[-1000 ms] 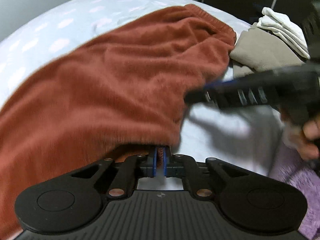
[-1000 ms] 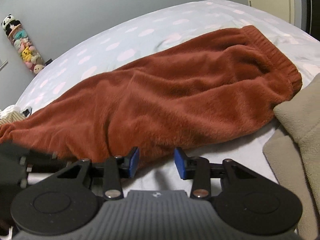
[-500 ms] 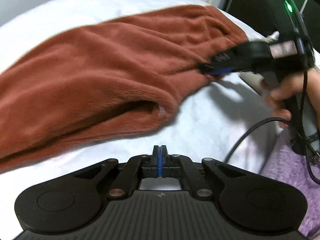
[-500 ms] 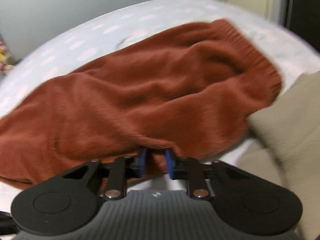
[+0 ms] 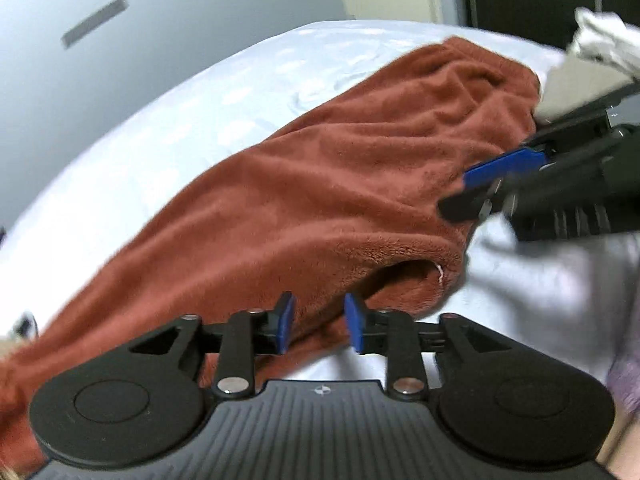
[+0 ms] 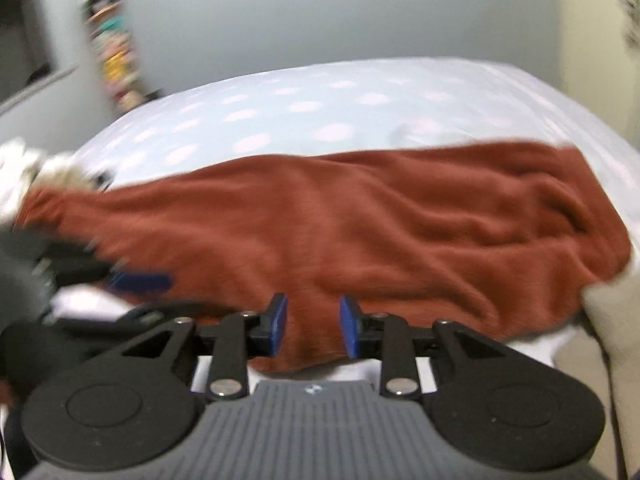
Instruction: Fold clothes
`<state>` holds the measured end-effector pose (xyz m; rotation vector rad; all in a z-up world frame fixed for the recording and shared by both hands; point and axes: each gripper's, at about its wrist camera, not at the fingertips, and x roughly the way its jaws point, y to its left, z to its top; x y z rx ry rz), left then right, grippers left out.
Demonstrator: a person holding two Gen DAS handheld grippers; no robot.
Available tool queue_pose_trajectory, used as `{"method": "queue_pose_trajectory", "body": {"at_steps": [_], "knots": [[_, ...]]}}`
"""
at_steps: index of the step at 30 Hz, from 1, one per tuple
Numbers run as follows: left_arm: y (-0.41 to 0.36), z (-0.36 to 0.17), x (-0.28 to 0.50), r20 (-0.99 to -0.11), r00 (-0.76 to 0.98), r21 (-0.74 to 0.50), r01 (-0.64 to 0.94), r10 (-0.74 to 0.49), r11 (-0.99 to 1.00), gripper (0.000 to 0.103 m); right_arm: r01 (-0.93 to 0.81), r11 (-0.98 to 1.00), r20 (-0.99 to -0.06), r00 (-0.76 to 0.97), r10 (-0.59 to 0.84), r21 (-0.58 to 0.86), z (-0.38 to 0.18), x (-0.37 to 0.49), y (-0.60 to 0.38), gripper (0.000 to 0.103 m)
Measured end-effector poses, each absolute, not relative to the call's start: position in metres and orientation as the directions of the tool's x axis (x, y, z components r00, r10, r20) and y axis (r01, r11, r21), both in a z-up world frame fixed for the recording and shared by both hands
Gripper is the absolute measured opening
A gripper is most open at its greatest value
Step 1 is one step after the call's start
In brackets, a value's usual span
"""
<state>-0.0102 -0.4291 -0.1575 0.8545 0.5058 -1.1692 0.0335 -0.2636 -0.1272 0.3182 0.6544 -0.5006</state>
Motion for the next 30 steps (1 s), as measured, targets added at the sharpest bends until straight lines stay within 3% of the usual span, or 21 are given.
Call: {"method": "queue_pose_trajectory", "body": {"at_steps": [6,9,13,17,21,23,26,30], "knots": [[-0.434,-0.185,-0.002,-0.760,0.399,0.422,0.903,-0.513,0.077,0.036,0.431,0.900,-0.677,0.681,-0.279,0.062,-0.149,0.063,-0.255,0.035],[-0.431,-0.188,0.014,-0.792,0.371,0.344,0.927,-0.484,0.148,0.028,0.436,0.897,-0.724,0.641,-0.256,0.069,-0.163,0.072,-0.265,0.034],[-0.425,-0.182,0.025,-0.813,0.336,0.284,0.942,-0.476,0.180,0.028,0.454,0.884,-0.771,0.601,-0.210,0.114,-0.173,0.070,-0.276,0.033],[-0.401,-0.169,0.040,-0.818,0.348,0.257,0.933,-0.459,0.251,0.028,0.457,0.880,-0.748,0.628,-0.214,0.132,-0.168,0.060,-0.277,0.036],[-0.353,-0.151,0.073,-0.807,0.375,0.194,0.898,-0.455,0.395,0.029,0.462,0.869,-0.665,0.708,-0.240,0.178,-0.152,0.041,-0.273,0.047],[-0.325,-0.144,0.099,-0.803,0.401,0.148,0.851,-0.442,0.504,0.031,0.462,0.870,-0.639,0.725,-0.258,0.173,-0.146,0.037,-0.271,0.047],[-0.282,-0.138,0.138,-0.792,0.461,0.104,0.747,-0.399,0.657,0.043,0.460,0.877,-0.627,0.726,-0.281,0.141,-0.145,0.040,-0.264,0.050],[-0.236,-0.134,0.186,-0.784,0.519,0.056,0.605,-0.340,0.794,0.045,0.473,0.879,-0.642,0.694,-0.326,0.065,-0.146,0.048,-0.260,0.053]]}}
